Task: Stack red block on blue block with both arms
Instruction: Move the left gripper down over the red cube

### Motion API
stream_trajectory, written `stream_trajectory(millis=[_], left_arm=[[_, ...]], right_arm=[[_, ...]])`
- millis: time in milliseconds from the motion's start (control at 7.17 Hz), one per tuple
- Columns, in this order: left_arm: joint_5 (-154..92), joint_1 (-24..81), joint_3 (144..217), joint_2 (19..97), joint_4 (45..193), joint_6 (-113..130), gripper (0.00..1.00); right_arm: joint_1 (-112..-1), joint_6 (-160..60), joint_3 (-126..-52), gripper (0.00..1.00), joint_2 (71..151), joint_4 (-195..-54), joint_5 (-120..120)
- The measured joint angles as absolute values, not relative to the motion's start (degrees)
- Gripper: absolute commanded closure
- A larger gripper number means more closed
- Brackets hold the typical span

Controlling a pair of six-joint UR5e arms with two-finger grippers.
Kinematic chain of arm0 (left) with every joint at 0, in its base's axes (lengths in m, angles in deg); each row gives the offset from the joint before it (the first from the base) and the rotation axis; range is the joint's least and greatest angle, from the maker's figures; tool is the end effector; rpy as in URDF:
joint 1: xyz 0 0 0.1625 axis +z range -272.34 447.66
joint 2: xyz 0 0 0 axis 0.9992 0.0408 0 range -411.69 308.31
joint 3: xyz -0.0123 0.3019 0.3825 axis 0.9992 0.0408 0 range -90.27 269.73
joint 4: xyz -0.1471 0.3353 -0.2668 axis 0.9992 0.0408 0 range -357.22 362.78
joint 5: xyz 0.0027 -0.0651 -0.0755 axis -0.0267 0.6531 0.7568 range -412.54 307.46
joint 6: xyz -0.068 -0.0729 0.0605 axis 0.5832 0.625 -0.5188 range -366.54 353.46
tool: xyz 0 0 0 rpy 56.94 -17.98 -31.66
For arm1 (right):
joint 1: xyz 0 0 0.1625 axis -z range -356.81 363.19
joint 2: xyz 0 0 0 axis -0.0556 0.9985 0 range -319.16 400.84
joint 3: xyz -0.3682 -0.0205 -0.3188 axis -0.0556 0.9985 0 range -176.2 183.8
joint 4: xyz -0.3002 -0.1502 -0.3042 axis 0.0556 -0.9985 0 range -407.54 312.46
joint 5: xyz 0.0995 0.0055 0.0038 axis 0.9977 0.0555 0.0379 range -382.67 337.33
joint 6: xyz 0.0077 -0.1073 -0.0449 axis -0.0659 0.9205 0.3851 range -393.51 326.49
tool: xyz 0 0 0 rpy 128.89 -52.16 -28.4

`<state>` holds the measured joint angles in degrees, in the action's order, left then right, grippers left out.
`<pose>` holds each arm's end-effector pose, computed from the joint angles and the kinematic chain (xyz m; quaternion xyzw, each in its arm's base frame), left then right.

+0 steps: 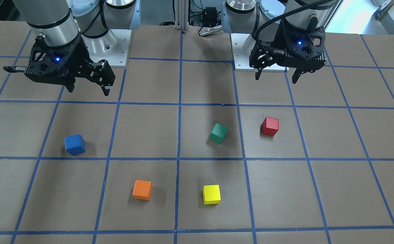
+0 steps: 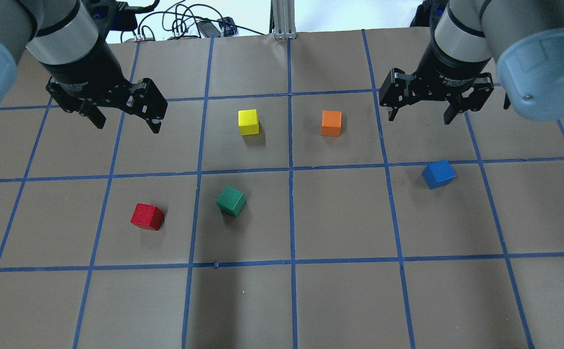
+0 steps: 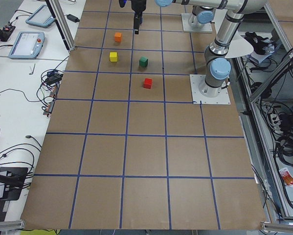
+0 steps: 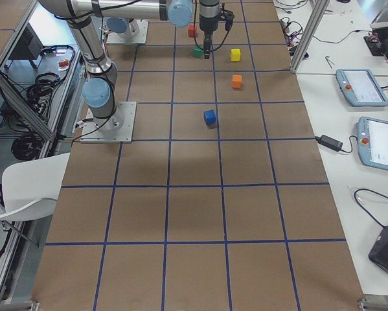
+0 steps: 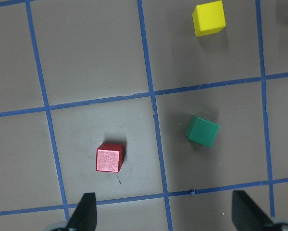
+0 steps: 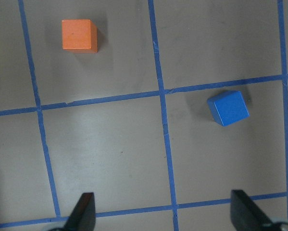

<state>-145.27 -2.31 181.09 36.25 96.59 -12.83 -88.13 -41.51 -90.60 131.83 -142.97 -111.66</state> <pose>-0.1274 -0.5088 0.5331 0.0551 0.9978 0.0285 0.0223 0.1475 -0.5244 0.5112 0.0581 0.9981 -0.0170 0.0102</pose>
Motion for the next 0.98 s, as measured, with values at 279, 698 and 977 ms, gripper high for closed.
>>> stream_trajectory(millis=[279,698,977], left_arm=[[-145.32,0.08,188.59,37.12,92.42,-13.86,0.00],[-145.23,6.20,197.23,39.43,84.48,-22.66,0.00],[-145.26,9.02,204.20,41.12,75.52,-30.01,0.00]], right_arm=[[-88.18,-41.51,-90.73,0.00,131.85,-142.93,-111.68],[-88.27,-41.51,-90.83,0.00,131.81,-142.82,-111.70],[-88.31,-41.51,-90.85,0.00,131.80,-142.81,-111.70]])
